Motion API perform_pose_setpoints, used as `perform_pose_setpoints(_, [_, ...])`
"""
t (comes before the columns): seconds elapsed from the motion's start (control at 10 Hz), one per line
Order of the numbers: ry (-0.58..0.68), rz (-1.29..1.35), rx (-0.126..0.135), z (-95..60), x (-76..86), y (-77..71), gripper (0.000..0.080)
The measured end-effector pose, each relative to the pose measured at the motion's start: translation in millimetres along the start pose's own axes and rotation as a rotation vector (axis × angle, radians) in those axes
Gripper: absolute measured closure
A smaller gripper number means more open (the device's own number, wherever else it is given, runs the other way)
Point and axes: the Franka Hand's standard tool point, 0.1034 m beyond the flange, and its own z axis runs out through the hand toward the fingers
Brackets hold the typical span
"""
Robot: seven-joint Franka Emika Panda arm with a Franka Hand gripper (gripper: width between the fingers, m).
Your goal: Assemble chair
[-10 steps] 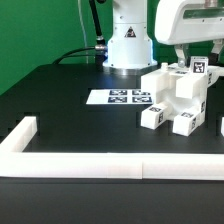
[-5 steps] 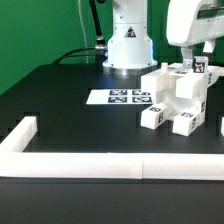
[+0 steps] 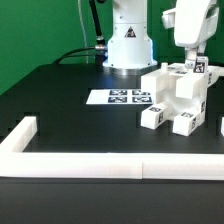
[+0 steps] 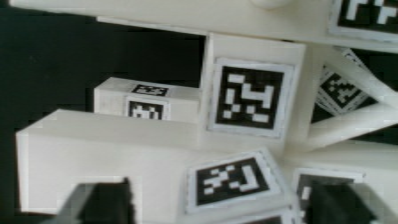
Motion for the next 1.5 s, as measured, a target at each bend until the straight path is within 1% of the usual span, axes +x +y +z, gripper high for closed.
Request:
perform_pose_setpoints(0.1, [0.000, 0.001, 0.000, 0.0, -0.2, 0.2, 0.0496])
perform_pose_setpoints(0.3, [0.000, 0.017, 0.000, 0.0, -0.5, 0.3, 0.0512])
perform_pose_setpoints(0.5, [0.000, 0.050, 0.000, 0.0, -0.7, 0.5, 0.0512])
perform_pose_setpoints(1.2, [0.001, 0.531, 0.001, -0.2, -0.4, 0.6, 0.0511])
perform_pose_setpoints(1.4, [0.001, 0.566, 0.000, 0.0, -0.7, 0.6, 0.0511])
perform_pose_setpoints(1.5, [0.001, 0.566, 0.000, 0.0, -0.7, 0.6, 0.0339])
